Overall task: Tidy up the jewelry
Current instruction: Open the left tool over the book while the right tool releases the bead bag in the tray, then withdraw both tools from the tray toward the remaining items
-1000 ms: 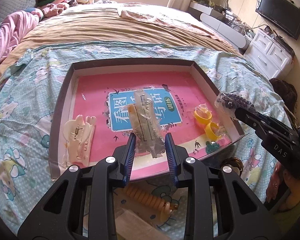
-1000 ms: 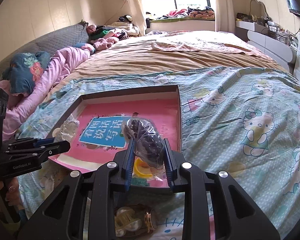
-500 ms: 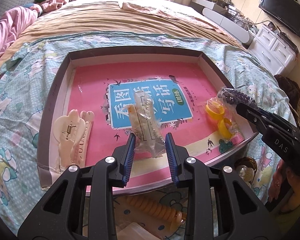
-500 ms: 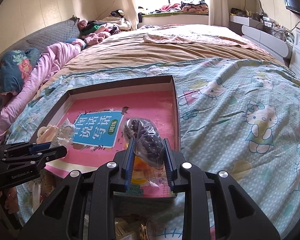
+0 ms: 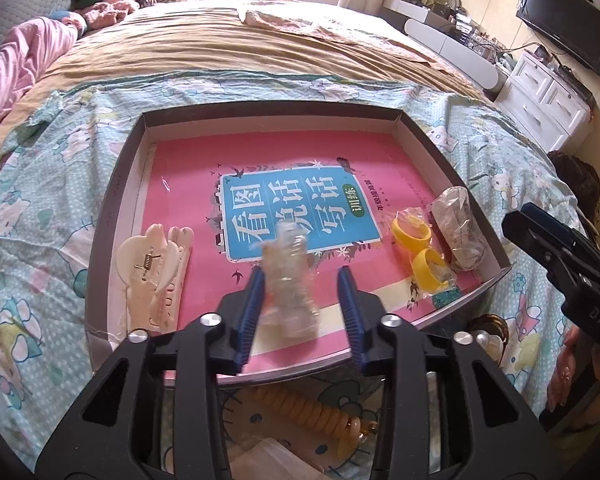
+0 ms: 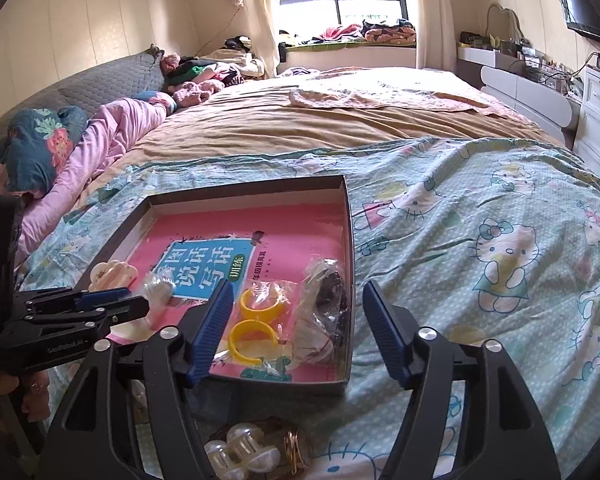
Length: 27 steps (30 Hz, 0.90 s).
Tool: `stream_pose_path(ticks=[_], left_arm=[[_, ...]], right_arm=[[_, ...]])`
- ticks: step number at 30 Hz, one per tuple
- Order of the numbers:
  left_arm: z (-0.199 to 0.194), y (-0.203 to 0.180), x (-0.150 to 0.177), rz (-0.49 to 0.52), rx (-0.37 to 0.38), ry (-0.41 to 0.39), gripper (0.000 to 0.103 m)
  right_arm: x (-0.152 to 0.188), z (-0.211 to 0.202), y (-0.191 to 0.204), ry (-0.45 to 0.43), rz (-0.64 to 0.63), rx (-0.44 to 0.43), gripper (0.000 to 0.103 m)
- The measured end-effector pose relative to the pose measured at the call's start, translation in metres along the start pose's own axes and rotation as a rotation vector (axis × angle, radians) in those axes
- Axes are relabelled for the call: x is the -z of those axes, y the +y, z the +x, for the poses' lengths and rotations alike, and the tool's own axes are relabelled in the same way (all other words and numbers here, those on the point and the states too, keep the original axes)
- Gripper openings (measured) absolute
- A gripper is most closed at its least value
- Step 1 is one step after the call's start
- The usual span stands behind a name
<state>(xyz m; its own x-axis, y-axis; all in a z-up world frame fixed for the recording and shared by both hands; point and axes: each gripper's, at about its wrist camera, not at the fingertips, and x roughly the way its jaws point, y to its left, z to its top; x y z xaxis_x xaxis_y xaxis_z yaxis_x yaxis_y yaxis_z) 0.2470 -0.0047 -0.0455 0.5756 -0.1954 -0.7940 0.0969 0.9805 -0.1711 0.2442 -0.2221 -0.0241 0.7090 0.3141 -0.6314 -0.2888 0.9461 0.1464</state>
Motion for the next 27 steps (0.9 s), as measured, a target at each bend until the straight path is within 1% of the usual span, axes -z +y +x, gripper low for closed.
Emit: stream_pose_path(ticks=[1,2,3,5,7,10,12,13,17,18,19,20,27], left_arm=[[-0.003,-0.001,0.000,0.001,-0.001,-0.006,0.042],[-0.007,-0.002,-0.001,0.002,-0.001,-0.015,0.044],[-0.011,-0.002,-0.002,0.003,-0.001,-0.024,0.045],[-0.017,-0.003,-0.003,0.000,-0.003,-0.037,0.054],[-0.025,-0.003,-0.002,-0.006,-0.001,-0.052,0.059],[-0.036,-0.005,-0.003,-0.009,-0.002,-0.071,0.060],[-0.045,-0.005,-0.002,-0.015,0.002,-0.084,0.065],[-0.047,-0.005,-0.002,-0.016,0.001,-0.089,0.070],[-0.060,-0.007,0.000,-0.017,-0.008,-0.109,0.073],[-0.064,-0.006,0.001,-0.018,-0.007,-0.112,0.074],[-0.067,-0.007,0.002,-0.020,-0.008,-0.119,0.079],[-0.069,-0.007,0.002,-0.020,-0.008,-0.124,0.081],[-0.085,-0.009,0.008,-0.017,-0.016,-0.146,0.088]], right_arm=[[0.000,-0.004,0.001,-0.004,-0.003,-0.003,0.074],[0.000,-0.008,0.001,-0.010,-0.005,-0.005,0.077],[0.001,-0.012,0.001,-0.016,-0.007,-0.004,0.078],[0.001,-0.019,0.001,-0.022,-0.013,-0.011,0.078],[0.001,-0.026,0.001,-0.030,-0.015,-0.012,0.079],[0.000,-0.036,0.001,-0.044,-0.017,-0.019,0.080],[0.000,-0.043,0.001,-0.055,-0.015,-0.021,0.084],[0.001,-0.046,0.001,-0.060,-0.016,-0.023,0.086],[0.000,-0.056,0.004,-0.071,-0.021,-0.033,0.086],[0.000,-0.058,0.004,-0.073,-0.023,-0.035,0.086],[0.000,-0.061,0.005,-0.075,-0.026,-0.038,0.086],[0.000,-0.063,0.006,-0.077,-0.029,-0.041,0.086],[0.003,-0.078,0.016,-0.081,-0.052,-0.067,0.087]])
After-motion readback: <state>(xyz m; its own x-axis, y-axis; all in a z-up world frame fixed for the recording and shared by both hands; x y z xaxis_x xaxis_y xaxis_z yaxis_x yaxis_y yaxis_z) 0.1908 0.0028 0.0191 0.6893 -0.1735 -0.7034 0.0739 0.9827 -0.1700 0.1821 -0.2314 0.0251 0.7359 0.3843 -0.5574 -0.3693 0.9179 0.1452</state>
